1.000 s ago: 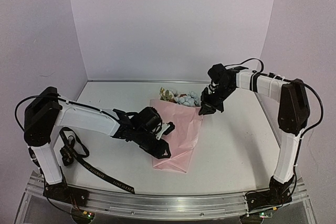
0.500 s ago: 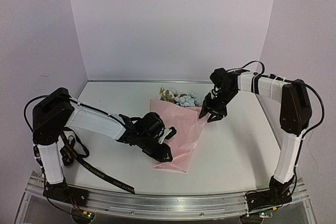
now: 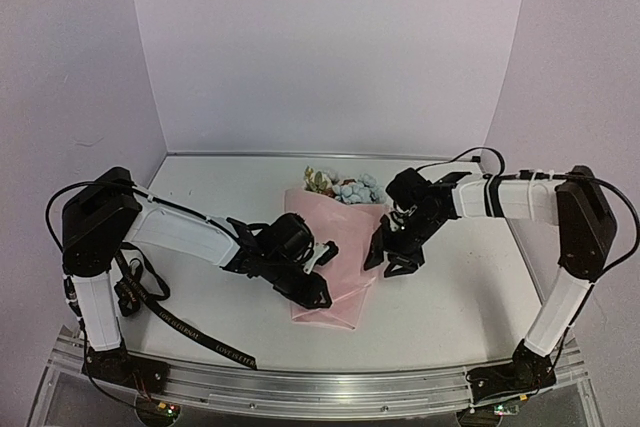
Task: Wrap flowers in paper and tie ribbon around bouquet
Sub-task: Press the fold line on the folded bouquet, then pick up the center of the board from the right side of the ribbon.
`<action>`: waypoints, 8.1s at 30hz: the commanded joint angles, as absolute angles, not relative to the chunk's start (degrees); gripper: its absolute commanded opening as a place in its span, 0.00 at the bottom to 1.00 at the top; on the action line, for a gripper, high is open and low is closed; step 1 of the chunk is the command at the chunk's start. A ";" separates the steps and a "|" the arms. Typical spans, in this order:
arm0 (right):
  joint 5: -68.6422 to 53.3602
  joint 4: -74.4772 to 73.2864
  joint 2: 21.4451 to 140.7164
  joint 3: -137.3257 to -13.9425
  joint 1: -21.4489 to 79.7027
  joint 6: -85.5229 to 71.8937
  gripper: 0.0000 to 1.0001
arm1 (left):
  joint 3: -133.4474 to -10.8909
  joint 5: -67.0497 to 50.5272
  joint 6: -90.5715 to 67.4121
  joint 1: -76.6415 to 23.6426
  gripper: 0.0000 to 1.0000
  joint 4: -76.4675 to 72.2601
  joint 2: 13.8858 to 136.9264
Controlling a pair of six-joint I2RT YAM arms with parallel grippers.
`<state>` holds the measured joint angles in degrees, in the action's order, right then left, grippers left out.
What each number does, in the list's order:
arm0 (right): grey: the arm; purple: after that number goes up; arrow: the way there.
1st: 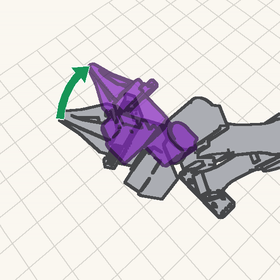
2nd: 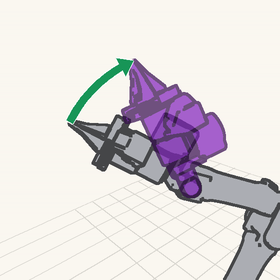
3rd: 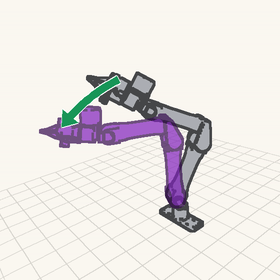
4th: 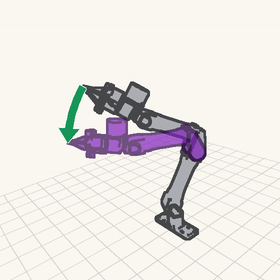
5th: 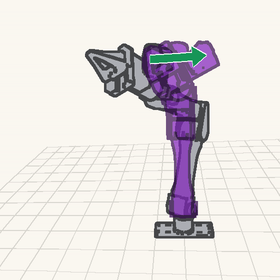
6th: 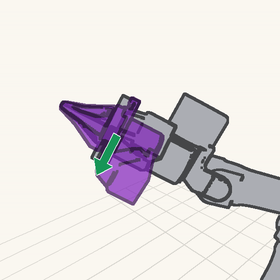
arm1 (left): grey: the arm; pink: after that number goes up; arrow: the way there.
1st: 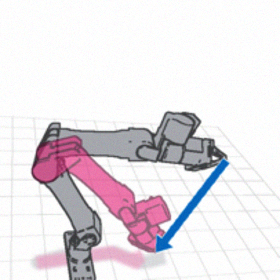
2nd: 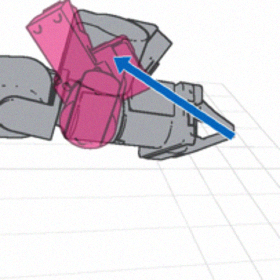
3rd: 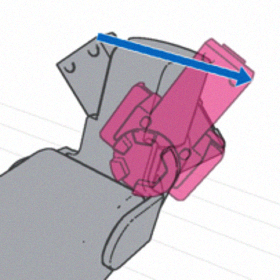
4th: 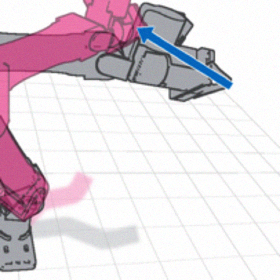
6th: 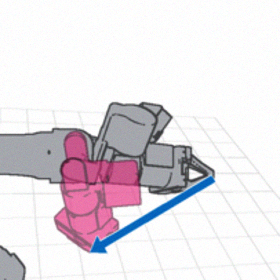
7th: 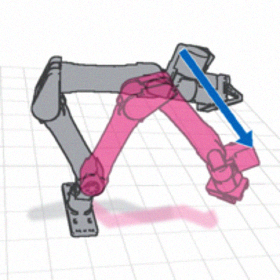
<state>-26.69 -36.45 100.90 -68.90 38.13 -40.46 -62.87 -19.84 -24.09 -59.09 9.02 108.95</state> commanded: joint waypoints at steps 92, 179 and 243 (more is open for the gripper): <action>-20.58 -38.14 92.19 -59.48 46.86 -40.08 0.34 | -52.66 -22.02 -35.81 -55.90 0.17 5.89 98.96; -22.79 -20.27 107.77 -57.13 51.25 -45.18 0.08 | -67.67 -38.07 -43.76 -27.94 0.33 -2.06 119.24; -19.74 -31.20 101.27 -61.69 50.19 -43.33 0.17 | -51.41 -28.64 -43.68 -37.08 0.42 6.14 90.99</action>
